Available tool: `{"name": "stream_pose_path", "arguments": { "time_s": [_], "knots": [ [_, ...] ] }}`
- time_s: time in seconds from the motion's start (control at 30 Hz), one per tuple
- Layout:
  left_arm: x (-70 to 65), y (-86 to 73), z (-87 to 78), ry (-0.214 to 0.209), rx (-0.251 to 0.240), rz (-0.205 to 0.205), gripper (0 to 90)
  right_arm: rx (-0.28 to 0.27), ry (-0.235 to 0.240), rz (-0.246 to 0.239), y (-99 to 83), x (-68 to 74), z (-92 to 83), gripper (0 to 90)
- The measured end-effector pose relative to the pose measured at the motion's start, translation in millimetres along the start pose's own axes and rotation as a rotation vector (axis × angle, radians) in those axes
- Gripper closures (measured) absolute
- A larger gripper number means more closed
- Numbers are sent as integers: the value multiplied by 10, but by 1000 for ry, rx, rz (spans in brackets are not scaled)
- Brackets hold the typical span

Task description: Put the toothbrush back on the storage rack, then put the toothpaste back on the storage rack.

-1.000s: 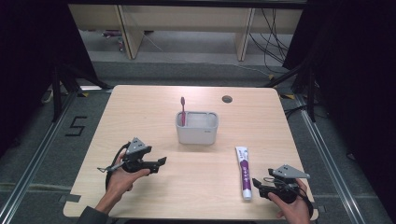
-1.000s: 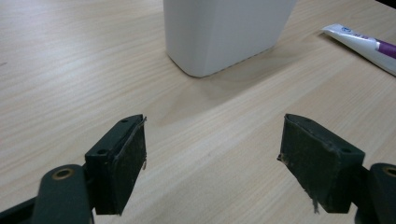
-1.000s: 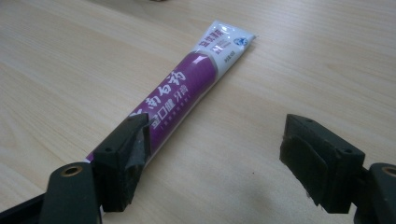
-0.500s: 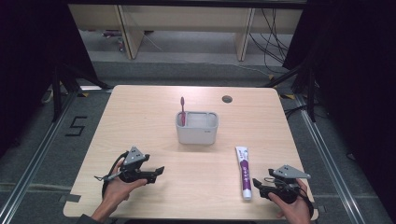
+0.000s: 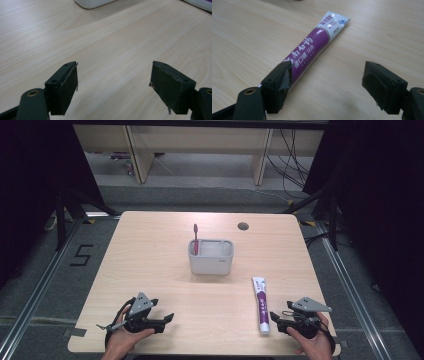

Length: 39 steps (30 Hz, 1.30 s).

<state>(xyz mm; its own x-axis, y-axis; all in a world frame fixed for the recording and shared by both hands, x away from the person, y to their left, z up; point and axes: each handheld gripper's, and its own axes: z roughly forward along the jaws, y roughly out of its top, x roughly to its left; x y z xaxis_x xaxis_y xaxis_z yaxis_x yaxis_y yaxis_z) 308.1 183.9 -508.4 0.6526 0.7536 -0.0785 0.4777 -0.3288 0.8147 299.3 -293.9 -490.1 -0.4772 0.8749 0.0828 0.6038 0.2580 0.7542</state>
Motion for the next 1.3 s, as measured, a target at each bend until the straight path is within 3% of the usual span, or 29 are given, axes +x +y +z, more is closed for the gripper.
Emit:
{"name": "stream_pose_path", "arguments": {
  "time_s": [0.03, 0.07, 0.1, 0.17, 0.23, 0.33, 0.37, 0.43, 0.47, 0.5, 0.53, 0.6, 0.63, 0.67, 0.73, 0.77, 0.8, 0.83, 0.87, 0.9, 1.0, 1.13, 1.27, 1.3],
  "knots": [
    [-18, -23, -23, 5, 4, -7, 215, -12, -1, -30, 2, -18, 8, 246],
    [-28, -39, -38, 1, 3, -12, 215, -7, 2, -26, 3, -13, 8, 246],
    [-40, -54, -56, 2, 5, -6, 215, -15, -8, -60, 9, -36, 15, 245],
    [-66, -74, -91, 4, 1, 0, 215, 5, 2, -20, 12, -2, 26, 234],
    [-67, -81, -100, 13, 5, 7, 215, 0, 1, -43, 15, -26, 35, 225],
    [-78, -95, -93, 7, 7, -6, 215, -5, 6, -21, 26, -4, 39, 192],
    [-78, -92, -79, 1, 8, -1, 215, -10, -6, -49, 35, -25, 40, 178],
    [-88, -95, -67, 2, 16, 14, 215, 1, 11, -47, 66, -19, 49, 159],
    [-97, -98, -65, -1, 12, 8, 214, 12, 20, -16, 89, 9, 49, 158],
    [-100, -103, -65, -3, 10, 11, 214, 4, 24, -60, 115, -21, 60, 158],
    [-106, -110, -63, -5, 7, 8, 213, 13, 17, -42, 139, 4, 50, 159],
    [-95, -122, -84, 0, 31, 24, 212, 15, 17, -81, 211, 3, 43, 160],
    [-96, -139, -81, 5, 22, 14, 212, 35, 22, -58, 231, 30, 32, 162],
    [-85, -142, -97, 12, 37, 18, 212, 33, 16, -98, 294, 27, 48, 186],
    [-71, -134, -105, 22, 36, 27, 212, 37, 20, -83, 304, 53, 52, 205],
    [-94, -132, -99, 15, 15, 4, 212, 59, 27, -76, 337, 66, 50, 225],
    [-84, -127, -109, 13, 25, 23, 212, 54, 28, -107, 354, 46, 68, 225],
    [-94, -127, -103, 14, 18, 17, 212, 70, 33, -88, 370, 71, 78, 227],
    [-99, -129, -100, 15, 18, 16, 212, 81, 39, -124, 406, 48, 91, 249],
    [-100, -132, -100, 22, 21, 20, 212, 88, 18, -96, 419, 91, 99, 295],
    [-93, -130, -109, 20, 39, 37, 212, 92, 17, -132, 453, 66, 123, 314],
    [-96, -124, -118, 25, 43, 41, 212, 148, 31, -105, 480, 74, 204, 349],
    [-102, -121, -109, 23, 42, 43, 213, 156, 34, -97, 497, 104, 265, 353],
    [-99, -121, -107, 16, 51, 48, 213, 187, 44, -123, 522, 101, 293, 358]
  ]
}}
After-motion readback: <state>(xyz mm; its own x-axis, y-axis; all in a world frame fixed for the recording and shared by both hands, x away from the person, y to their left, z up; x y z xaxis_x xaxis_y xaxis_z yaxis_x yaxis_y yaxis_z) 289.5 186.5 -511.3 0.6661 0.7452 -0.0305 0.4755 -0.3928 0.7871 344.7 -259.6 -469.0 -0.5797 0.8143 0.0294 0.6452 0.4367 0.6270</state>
